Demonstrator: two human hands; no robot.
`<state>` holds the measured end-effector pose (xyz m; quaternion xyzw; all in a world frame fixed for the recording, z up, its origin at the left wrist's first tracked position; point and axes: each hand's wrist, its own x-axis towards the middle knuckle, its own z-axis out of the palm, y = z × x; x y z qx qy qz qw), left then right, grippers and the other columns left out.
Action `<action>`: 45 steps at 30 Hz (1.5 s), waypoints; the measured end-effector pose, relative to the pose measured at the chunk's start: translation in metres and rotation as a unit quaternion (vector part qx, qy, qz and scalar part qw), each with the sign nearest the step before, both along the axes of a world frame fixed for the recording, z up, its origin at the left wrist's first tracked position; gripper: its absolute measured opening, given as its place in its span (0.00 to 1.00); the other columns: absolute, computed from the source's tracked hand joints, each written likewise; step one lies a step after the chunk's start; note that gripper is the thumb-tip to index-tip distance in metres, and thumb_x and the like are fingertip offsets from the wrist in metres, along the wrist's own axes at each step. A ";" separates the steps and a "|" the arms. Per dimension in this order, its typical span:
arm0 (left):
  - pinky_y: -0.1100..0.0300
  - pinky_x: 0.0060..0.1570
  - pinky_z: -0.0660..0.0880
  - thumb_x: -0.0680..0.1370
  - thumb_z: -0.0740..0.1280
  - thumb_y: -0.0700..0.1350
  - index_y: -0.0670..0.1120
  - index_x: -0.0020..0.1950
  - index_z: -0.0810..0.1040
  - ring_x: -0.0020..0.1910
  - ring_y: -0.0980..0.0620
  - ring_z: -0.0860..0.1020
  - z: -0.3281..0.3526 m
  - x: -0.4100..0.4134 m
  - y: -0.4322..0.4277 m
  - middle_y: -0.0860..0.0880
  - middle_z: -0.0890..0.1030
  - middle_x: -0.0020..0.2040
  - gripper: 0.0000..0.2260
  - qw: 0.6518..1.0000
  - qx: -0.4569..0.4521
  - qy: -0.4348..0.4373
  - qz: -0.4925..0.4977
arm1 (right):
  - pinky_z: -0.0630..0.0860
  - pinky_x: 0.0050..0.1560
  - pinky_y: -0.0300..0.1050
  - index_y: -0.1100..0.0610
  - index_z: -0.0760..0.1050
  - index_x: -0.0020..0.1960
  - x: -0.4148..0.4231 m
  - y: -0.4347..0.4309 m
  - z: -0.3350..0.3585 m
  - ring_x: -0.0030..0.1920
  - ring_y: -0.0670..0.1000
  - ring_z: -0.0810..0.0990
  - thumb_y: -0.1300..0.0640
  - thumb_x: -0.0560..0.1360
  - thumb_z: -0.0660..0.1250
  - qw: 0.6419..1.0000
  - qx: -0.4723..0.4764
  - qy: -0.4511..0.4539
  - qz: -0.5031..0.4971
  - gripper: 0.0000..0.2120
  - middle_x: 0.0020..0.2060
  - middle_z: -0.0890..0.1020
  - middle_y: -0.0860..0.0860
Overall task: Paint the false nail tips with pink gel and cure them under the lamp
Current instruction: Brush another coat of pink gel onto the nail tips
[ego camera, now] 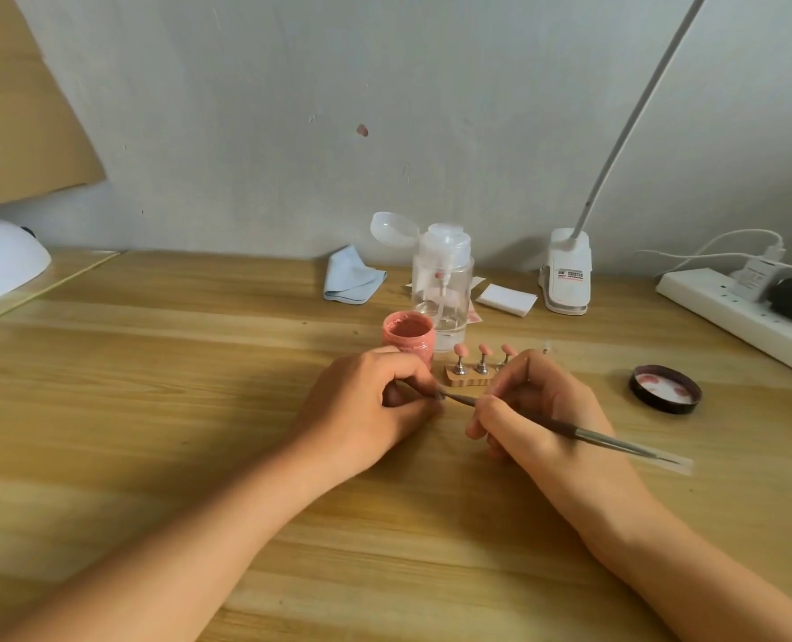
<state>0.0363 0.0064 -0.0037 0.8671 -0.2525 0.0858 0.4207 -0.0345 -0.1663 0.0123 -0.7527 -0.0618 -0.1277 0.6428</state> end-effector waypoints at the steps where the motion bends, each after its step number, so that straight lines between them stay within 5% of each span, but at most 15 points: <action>1: 0.59 0.36 0.70 0.72 0.77 0.43 0.58 0.37 0.80 0.32 0.59 0.73 0.000 0.000 0.000 0.59 0.79 0.39 0.11 1.000 0.000 0.001 -0.001 | 0.73 0.33 0.36 0.64 0.72 0.42 0.000 0.000 0.000 0.30 0.43 0.78 0.69 0.74 0.67 1.000 -0.001 -0.003 -0.003 0.04 0.33 0.83 0.59; 5: 0.58 0.36 0.71 0.72 0.77 0.44 0.59 0.37 0.80 0.32 0.59 0.74 0.000 0.000 0.001 0.60 0.79 0.39 0.11 1.000 0.000 0.005 -0.005 | 0.72 0.34 0.43 0.63 0.72 0.43 -0.001 0.001 0.000 0.30 0.47 0.76 0.68 0.73 0.67 1.000 -0.013 -0.004 -0.007 0.04 0.32 0.82 0.58; 12: 0.70 0.34 0.66 0.72 0.76 0.45 0.61 0.36 0.78 0.32 0.66 0.75 0.001 -0.001 0.000 0.66 0.81 0.39 0.12 1.000 0.011 0.016 0.008 | 0.76 0.34 0.48 0.57 0.76 0.46 -0.005 0.003 0.010 0.34 0.51 0.76 0.63 0.76 0.70 0.995 -0.013 -0.089 -0.050 0.03 0.35 0.80 0.55; 17: 0.68 0.34 0.67 0.72 0.75 0.45 0.60 0.36 0.79 0.31 0.65 0.75 0.000 -0.002 -0.001 0.64 0.82 0.37 0.11 1.000 0.008 0.021 0.011 | 0.73 0.31 0.35 0.52 0.81 0.46 0.020 0.011 0.031 0.34 0.41 0.80 0.62 0.76 0.64 0.998 -0.035 -0.024 -0.052 0.08 0.38 0.86 0.49; 21: 0.66 0.35 0.66 0.72 0.74 0.44 0.59 0.38 0.80 0.30 0.65 0.73 0.000 -0.002 -0.001 0.65 0.79 0.32 0.09 0.999 -0.002 0.033 0.007 | 0.72 0.33 0.44 0.52 0.76 0.43 0.056 0.017 0.054 0.33 0.47 0.78 0.56 0.73 0.67 0.979 -0.182 0.013 -0.089 0.01 0.36 0.86 0.51; 25: 0.64 0.37 0.69 0.71 0.71 0.47 0.63 0.42 0.79 0.31 0.61 0.72 0.002 -0.002 -0.003 0.67 0.80 0.37 0.09 0.999 0.009 0.044 0.012 | 0.76 0.35 0.46 0.57 0.80 0.43 0.082 0.025 0.065 0.33 0.50 0.77 0.55 0.71 0.68 0.944 -0.309 0.068 -0.088 0.05 0.38 0.85 0.53; 31: 0.62 0.38 0.70 0.72 0.72 0.47 0.63 0.37 0.76 0.31 0.60 0.71 0.000 0.001 -0.002 0.62 0.82 0.41 0.10 0.999 0.017 0.033 0.019 | 0.81 0.45 0.51 0.55 0.80 0.41 0.088 0.030 0.062 0.42 0.53 0.82 0.52 0.72 0.70 0.921 -0.374 0.067 -0.088 0.07 0.34 0.83 0.52; 35: 0.70 0.35 0.66 0.72 0.73 0.41 0.57 0.39 0.79 0.31 0.64 0.74 -0.001 0.001 -0.002 0.60 0.81 0.36 0.10 0.999 -0.013 0.026 0.022 | 0.79 0.36 0.51 0.52 0.75 0.43 0.068 0.024 0.058 0.33 0.49 0.81 0.54 0.73 0.67 0.953 -0.272 -0.012 -0.130 0.02 0.31 0.84 0.51; 38: 0.73 0.34 0.65 0.71 0.73 0.41 0.56 0.38 0.79 0.32 0.67 0.75 -0.001 0.000 -0.001 0.61 0.81 0.36 0.09 0.999 -0.004 0.000 0.039 | 0.70 0.28 0.42 0.56 0.71 0.44 0.040 0.018 0.046 0.26 0.44 0.76 0.56 0.74 0.64 0.985 -0.113 -0.037 -0.122 0.04 0.30 0.84 0.51; 42: 0.69 0.34 0.66 0.71 0.75 0.45 0.62 0.34 0.76 0.34 0.68 0.74 0.000 0.001 -0.001 0.70 0.78 0.36 0.13 0.998 0.017 -0.001 0.056 | 0.73 0.28 0.39 0.61 0.70 0.49 0.009 0.013 0.025 0.32 0.49 0.78 0.61 0.79 0.60 0.995 0.084 0.012 -0.047 0.03 0.36 0.85 0.57; 45: 0.63 0.36 0.67 0.71 0.76 0.45 0.62 0.34 0.76 0.32 0.66 0.74 -0.001 0.003 0.000 0.68 0.78 0.35 0.14 0.999 0.006 0.009 0.043 | 0.74 0.30 0.40 0.63 0.71 0.45 0.001 0.010 0.016 0.32 0.51 0.77 0.62 0.78 0.62 0.993 0.109 0.026 -0.035 0.05 0.35 0.85 0.58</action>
